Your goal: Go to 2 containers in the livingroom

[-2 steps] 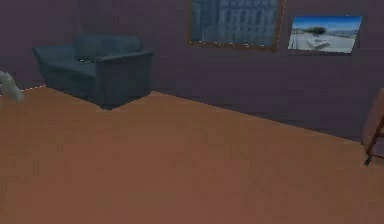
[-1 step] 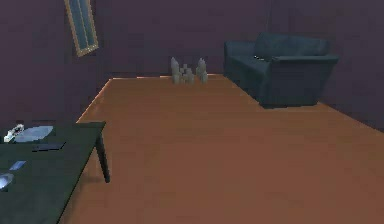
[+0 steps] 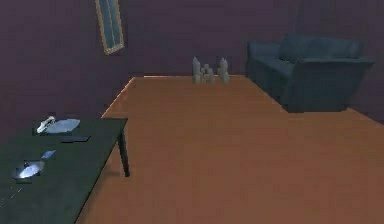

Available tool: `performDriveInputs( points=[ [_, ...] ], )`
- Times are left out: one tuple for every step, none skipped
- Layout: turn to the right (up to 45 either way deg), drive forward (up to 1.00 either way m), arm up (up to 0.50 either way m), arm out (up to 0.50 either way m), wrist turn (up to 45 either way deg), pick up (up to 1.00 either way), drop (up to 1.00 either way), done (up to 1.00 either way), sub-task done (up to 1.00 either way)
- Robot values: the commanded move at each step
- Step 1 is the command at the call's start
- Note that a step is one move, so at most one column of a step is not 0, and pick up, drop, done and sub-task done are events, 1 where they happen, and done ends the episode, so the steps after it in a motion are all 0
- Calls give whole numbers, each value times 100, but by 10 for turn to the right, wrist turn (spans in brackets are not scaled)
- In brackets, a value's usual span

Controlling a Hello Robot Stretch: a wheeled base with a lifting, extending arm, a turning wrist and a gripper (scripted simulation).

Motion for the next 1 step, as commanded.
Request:
performDriveInputs(
  points=[
    [0, 55, 0, 0, 0, 0, 0, 0, 0]
  ],
)
